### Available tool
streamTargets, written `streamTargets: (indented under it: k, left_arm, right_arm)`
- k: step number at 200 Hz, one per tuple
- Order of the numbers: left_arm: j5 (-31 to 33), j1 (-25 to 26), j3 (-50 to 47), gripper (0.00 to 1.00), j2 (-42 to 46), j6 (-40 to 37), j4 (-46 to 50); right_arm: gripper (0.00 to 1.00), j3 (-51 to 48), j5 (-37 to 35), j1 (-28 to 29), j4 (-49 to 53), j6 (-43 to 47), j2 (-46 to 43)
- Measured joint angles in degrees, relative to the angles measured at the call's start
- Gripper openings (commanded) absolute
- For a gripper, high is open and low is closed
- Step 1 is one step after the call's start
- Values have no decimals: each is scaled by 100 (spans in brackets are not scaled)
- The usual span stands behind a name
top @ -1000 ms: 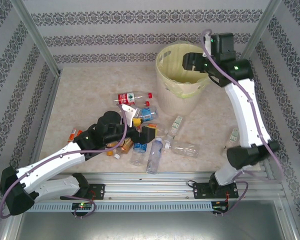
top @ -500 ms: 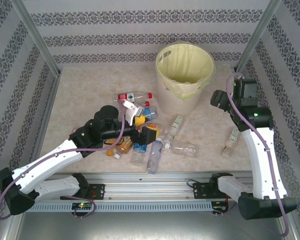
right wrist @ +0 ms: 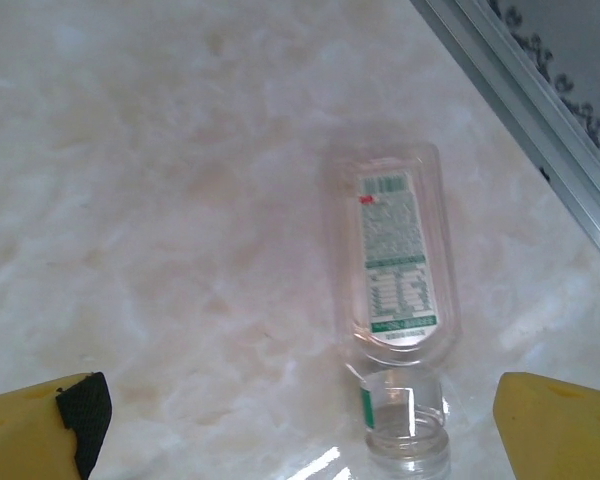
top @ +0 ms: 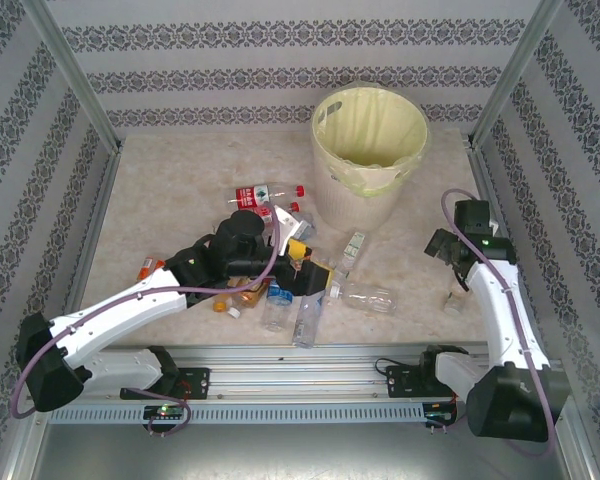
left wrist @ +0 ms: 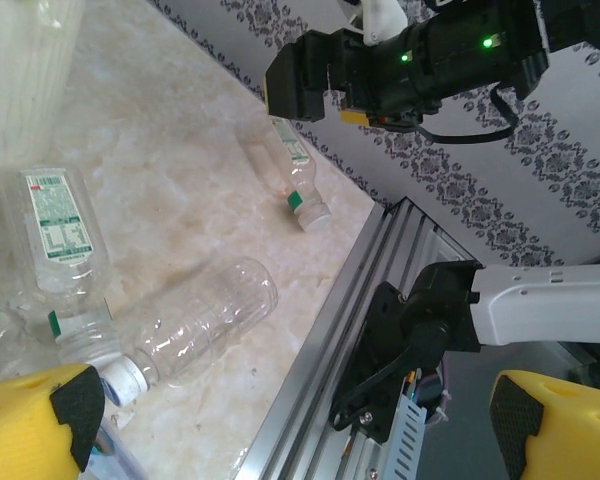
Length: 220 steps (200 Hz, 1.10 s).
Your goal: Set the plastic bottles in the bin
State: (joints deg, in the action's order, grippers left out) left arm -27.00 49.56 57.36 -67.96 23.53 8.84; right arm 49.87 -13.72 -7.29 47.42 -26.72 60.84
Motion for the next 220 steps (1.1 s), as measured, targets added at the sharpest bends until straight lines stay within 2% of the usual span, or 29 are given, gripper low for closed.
streamTargets:
  k: [83,125,220]
  left_arm:
    - [68,63,0,100,-48,94,0]
    - [127,63,0,100,-243,125,-7]
    - [332,66,-2,100,-713,275,-33]
  right_arm:
    - [98,-577,-74,-726,-935,-105,721]
    - [95,-861,306,-1032,-1375,-98,1108]
    - [87,-992,581,-1137,-1797,0,1532]
